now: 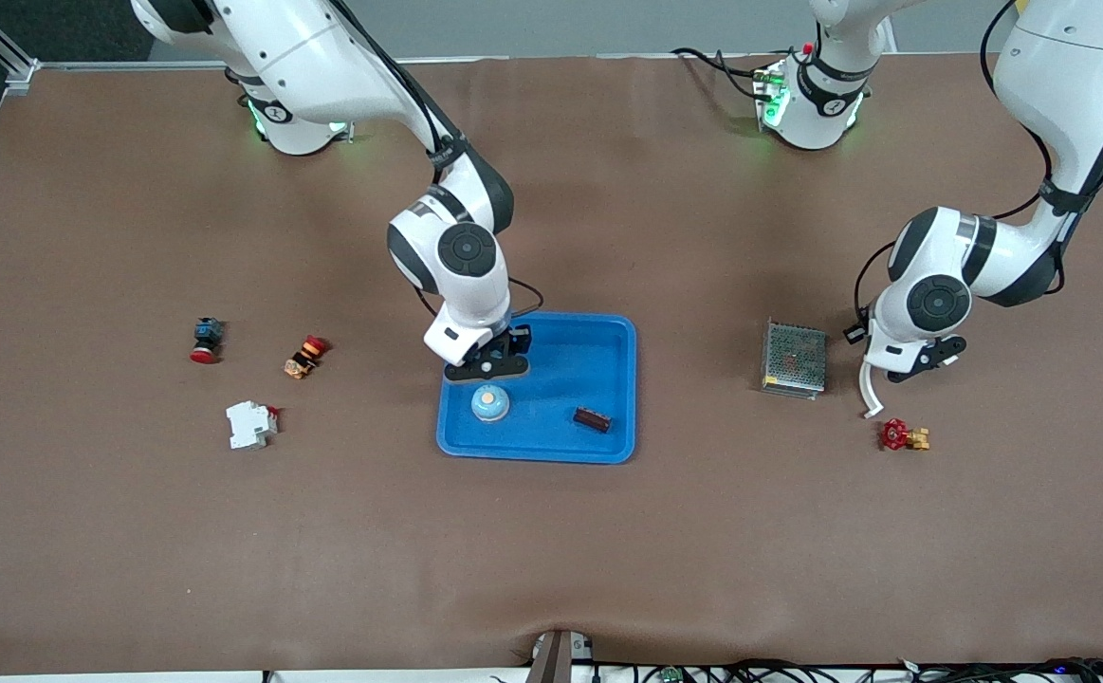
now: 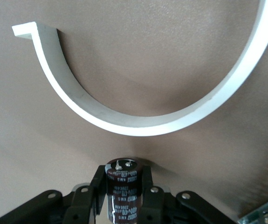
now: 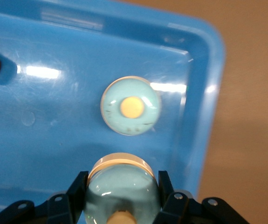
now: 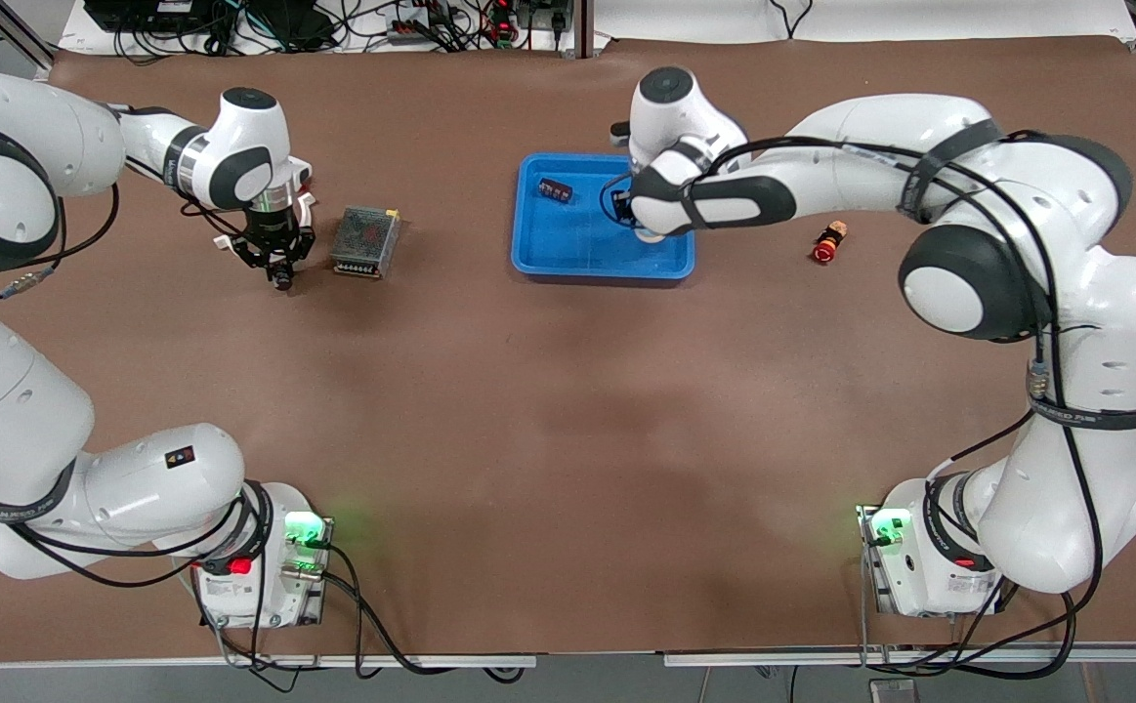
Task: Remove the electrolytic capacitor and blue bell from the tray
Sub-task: 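Set the capacitor by the white arc while the right gripper carries the bell, then return the left gripper to the tray while the right gripper lowers the bell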
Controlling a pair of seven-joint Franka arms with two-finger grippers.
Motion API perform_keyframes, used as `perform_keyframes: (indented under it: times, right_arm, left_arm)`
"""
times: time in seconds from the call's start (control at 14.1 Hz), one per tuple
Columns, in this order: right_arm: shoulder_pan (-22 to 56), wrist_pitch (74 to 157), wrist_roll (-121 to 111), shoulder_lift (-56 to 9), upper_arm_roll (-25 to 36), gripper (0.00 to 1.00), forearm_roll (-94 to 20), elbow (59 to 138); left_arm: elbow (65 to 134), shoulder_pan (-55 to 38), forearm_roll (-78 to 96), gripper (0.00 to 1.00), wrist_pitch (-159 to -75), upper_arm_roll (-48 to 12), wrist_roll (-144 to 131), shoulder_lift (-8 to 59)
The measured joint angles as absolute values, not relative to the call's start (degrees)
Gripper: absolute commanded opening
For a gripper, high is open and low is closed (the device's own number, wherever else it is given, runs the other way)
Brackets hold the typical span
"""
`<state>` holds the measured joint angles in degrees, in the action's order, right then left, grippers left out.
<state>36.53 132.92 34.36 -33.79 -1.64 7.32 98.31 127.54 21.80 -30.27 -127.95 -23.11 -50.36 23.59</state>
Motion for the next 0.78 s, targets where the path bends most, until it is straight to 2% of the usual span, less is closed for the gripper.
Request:
perform_keyframes:
  times: [0.43,0.78]
  right_arm:
    - [27.6,117.9,11.7,-23.9,-1.4,0.48,5.6,98.2]
    - [18.5,113.9,-5.1,-17.0,-1.3,0.48,5.4,102.3]
  left_arm:
    - [124.8,21.8,-30.3,1.0,-126.5,-24.3,-50.4,22.3]
    - [114.0,21.6,-29.3,1.0,-113.7,-32.1,-50.6,20.5]
